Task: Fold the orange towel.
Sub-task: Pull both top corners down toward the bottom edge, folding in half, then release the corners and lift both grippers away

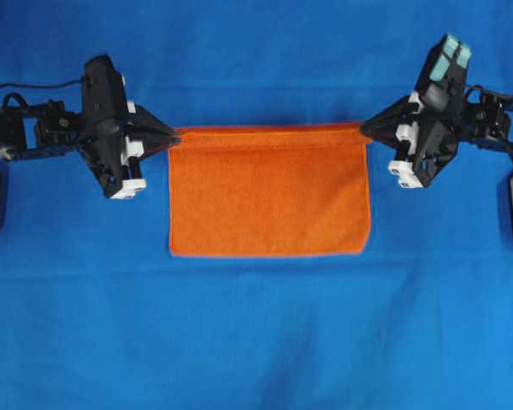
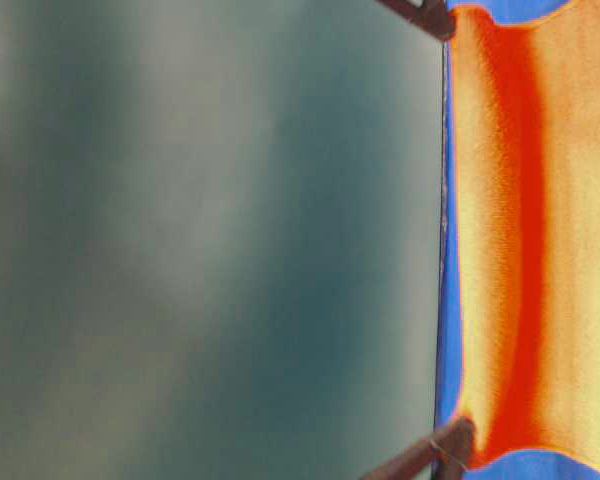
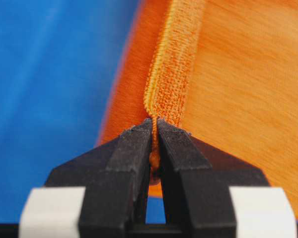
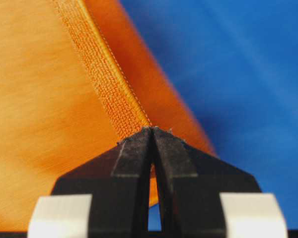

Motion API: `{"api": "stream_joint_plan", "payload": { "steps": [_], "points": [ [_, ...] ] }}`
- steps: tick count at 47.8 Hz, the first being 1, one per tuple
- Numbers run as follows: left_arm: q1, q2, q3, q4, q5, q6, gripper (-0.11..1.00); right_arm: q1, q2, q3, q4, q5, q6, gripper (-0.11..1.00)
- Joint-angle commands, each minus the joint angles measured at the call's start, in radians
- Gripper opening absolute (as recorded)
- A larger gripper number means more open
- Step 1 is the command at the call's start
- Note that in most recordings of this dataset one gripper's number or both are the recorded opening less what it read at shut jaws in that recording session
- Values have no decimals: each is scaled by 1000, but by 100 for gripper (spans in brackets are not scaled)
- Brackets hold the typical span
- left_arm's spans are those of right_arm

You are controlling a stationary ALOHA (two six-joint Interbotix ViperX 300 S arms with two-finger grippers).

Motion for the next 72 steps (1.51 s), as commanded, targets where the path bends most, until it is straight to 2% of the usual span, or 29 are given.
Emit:
{"api": "stream_joint_plan", "payload": {
  "steps": [1,10,18,24,37,40,43,49,52,54,56,60,63,65,69,72],
  "points": [
    [-71,-20,-3,0,17,-12,3,57,-25,2,3,8,23,1],
    [-213,-6,-11,0,29,-83,3,173,-20,5,3,35,91,1],
    [-295,3,-15,0,29,-140,3,247,-5,0,3,37,127,1],
    [-322,20,-29,0,29,-152,3,279,23,-3,3,37,144,1],
    [-322,89,-72,0,29,-152,6,282,75,-18,3,37,156,1],
    [-322,103,-75,0,29,-152,12,282,84,-23,3,37,156,1],
    [-322,118,-80,0,29,-152,23,285,92,-23,3,37,156,1],
    [-324,118,-78,0,28,-155,52,299,98,-31,5,43,169,1],
    [-325,112,-77,0,29,-153,64,307,98,-31,3,46,176,3],
    [-324,109,-77,0,29,-153,70,308,98,-31,5,51,179,10],
    [-325,100,-75,0,32,-152,73,308,95,-31,3,57,179,23],
    [-318,71,-77,0,48,-143,73,307,80,-32,0,74,172,49],
    [-301,38,-72,0,67,-140,73,301,61,-34,-5,80,166,64],
    [-287,18,-71,0,81,-138,73,293,46,-34,-9,84,161,67],
    [-256,-15,-63,0,103,-133,73,268,8,-32,-29,92,156,62],
    [-227,-35,-55,0,110,-126,73,232,-28,-31,-48,100,150,62]
  ]
}}
